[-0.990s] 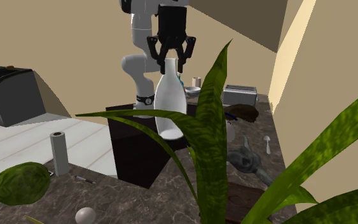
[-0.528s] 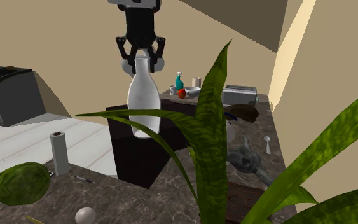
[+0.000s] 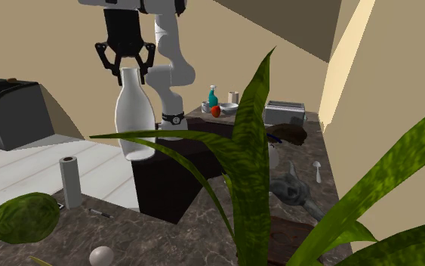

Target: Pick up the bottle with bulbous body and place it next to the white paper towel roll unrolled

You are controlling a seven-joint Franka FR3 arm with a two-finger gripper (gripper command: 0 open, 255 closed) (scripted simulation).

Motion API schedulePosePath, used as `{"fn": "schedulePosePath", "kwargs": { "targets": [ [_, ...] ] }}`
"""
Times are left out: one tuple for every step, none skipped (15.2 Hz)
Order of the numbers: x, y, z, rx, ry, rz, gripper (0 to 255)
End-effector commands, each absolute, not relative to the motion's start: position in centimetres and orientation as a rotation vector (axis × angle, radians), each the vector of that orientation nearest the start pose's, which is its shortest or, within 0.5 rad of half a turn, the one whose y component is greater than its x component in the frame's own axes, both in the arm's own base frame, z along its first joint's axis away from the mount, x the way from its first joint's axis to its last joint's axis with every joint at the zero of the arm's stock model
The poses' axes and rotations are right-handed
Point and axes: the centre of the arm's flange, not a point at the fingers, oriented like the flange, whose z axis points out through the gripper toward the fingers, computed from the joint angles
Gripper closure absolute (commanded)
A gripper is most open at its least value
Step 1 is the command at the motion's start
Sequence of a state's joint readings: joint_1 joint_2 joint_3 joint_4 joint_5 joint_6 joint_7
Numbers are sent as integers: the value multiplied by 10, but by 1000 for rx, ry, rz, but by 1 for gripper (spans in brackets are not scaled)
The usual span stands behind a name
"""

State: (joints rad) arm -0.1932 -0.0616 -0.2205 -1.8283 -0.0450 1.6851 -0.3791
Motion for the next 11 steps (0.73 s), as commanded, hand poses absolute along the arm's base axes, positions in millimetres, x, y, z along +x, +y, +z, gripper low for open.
{"fn": "schedulePosePath", "kwargs": {
  "targets": [
    [474,-242,544,-3135,39,138,255],
    [466,-253,545,-3135,39,138,255],
    [459,-264,545,-3135,39,138,255],
    [452,-275,545,-3135,39,138,255],
    [445,-286,545,-3135,39,138,255],
    [438,-297,545,-3135,39,138,255],
    [430,-309,545,-3135,39,138,255],
    [423,-320,545,-3135,39,138,255],
    [416,-331,545,-3135,39,138,255],
    [409,-342,545,-3135,39,138,255],
    [402,-353,545,-3135,39,138,255]
  ]
}}
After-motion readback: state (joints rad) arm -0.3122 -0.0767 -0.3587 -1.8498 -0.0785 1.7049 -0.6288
